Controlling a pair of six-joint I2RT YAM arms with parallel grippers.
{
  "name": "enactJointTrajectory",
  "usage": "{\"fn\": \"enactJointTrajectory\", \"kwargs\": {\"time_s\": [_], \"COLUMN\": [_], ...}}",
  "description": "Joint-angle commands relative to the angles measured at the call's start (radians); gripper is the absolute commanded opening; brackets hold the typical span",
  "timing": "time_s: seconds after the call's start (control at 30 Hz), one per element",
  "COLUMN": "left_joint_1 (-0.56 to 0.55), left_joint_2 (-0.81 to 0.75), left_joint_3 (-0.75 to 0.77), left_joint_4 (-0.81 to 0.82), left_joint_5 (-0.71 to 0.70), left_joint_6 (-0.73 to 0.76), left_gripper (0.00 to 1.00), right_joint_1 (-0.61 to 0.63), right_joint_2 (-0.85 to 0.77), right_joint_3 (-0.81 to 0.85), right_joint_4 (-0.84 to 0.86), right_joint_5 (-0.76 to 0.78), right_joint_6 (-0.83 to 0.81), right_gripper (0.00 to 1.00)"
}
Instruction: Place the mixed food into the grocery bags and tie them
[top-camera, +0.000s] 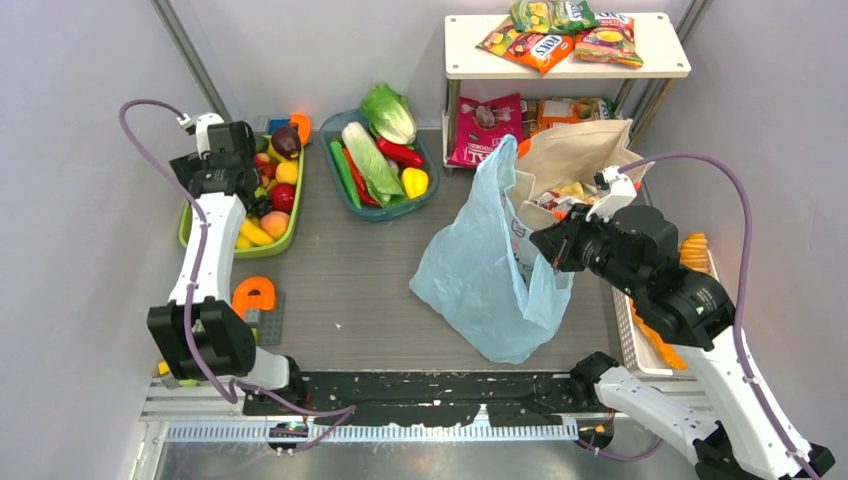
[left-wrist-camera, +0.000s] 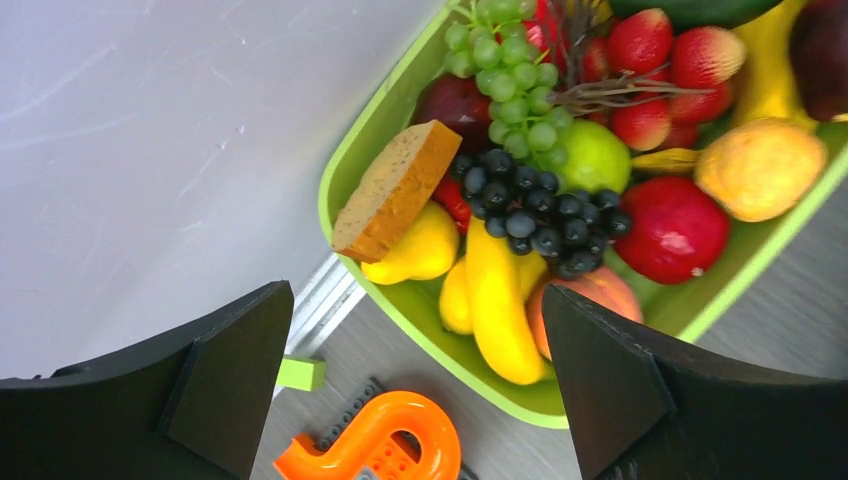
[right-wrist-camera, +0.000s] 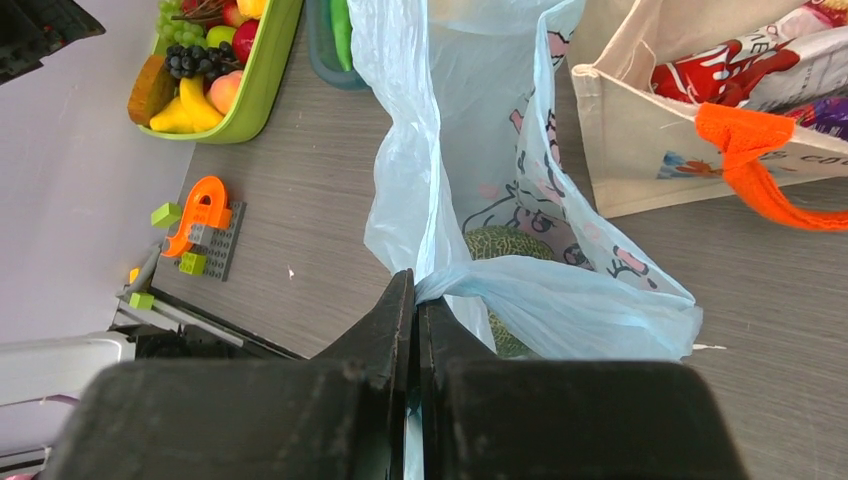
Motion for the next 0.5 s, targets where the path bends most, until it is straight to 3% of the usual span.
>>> {"fn": "enactJointTrajectory", "kwargs": {"time_s": [0.0, 0.13, 0.47], "left_joint_1": [0.004, 0.005, 0.004], "left_joint_2": [0.069, 0.161, 0.313], "left_joint_3": [0.042, 0.045, 0.027], "left_joint_4": [0.054, 0.032, 0.200], "left_joint_5": [-0.104, -0.014, -0.058], "left_joint_6": [0.083, -0.045, -0.140], "left_gripper": [0.99, 0.94, 0.93], "right_joint_1": [-0.005, -0.005, -0.005], "right_joint_2": [0.017, 0.040, 0.057], "right_joint_3": [0.004, 0.036, 0.053], "right_joint_4": [0.008, -0.008, -0.001], "right_joint_5": [-0.010, 0.009, -0.013], "right_joint_6": [0.021, 0.020, 0.037], "right_gripper": [0.05, 0.05, 0.05]}}
